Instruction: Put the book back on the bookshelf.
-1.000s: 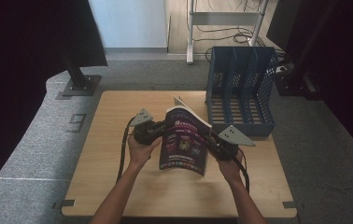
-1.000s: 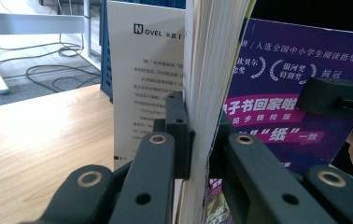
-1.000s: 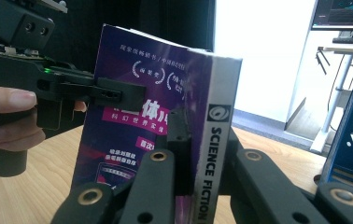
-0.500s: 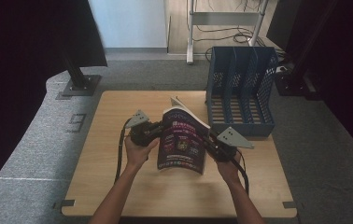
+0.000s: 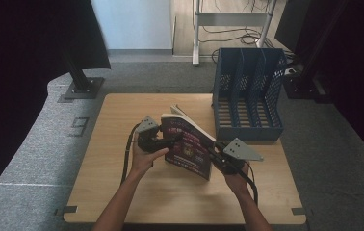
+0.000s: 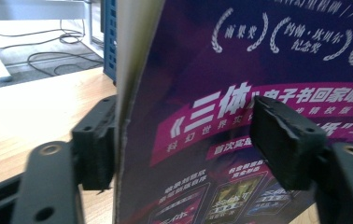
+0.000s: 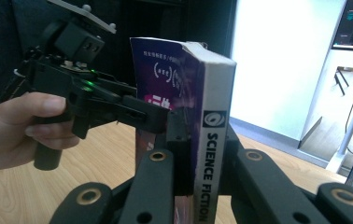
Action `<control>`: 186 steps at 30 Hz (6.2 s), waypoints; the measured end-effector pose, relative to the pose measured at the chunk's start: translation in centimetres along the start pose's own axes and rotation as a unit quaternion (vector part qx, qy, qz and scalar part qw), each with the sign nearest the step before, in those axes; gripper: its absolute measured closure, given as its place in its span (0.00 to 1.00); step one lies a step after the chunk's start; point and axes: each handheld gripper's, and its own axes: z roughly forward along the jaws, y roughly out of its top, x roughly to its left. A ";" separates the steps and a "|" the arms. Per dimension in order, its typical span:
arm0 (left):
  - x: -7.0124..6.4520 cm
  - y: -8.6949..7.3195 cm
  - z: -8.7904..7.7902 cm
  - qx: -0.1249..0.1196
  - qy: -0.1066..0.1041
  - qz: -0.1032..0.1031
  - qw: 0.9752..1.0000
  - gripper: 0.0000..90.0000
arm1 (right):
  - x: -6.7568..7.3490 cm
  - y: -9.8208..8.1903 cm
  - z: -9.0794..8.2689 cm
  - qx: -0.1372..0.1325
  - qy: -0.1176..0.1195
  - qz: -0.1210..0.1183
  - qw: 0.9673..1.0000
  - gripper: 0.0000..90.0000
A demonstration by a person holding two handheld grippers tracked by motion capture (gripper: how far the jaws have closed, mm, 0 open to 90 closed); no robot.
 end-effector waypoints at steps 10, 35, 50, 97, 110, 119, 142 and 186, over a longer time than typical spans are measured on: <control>0.0 0.3 0.2 0.003 -0.009 -0.002 1.000 0.28 | -0.3 -0.3 0.9 0.021 0.027 0.007 0.999 0.83; -0.5 -0.1 -0.5 0.002 0.025 -0.005 1.000 0.32 | -0.7 0.0 2.9 0.058 0.010 0.014 0.998 0.90; 0.4 -2.8 -2.0 0.021 0.059 -0.019 0.998 0.33 | -0.6 0.0 2.9 0.044 0.003 0.034 0.998 0.91; 0.8 -8.3 -2.7 0.061 0.076 -0.028 0.995 0.33 | -2.3 2.9 0.6 -0.009 -0.033 0.052 0.998 0.91; 1.2 -9.0 -3.0 0.066 0.077 -0.038 0.994 0.33 | -3.7 3.8 -0.1 -0.020 -0.054 0.065 0.996 0.91; 1.4 -9.0 -3.2 0.064 0.077 -0.043 0.994 0.33 | -4.6 4.7 -0.3 -0.023 -0.067 0.065 0.995 0.91; 1.4 -9.0 -3.2 0.065 0.075 -0.048 0.994 0.32 | -6.2 6.3 -0.6 -0.033 -0.094 0.072 0.992 0.91; 1.4 -9.1 -3.1 0.066 0.071 -0.052 0.994 0.33 | -9.2 8.2 -0.9 -0.048 -0.143 0.077 0.985 0.91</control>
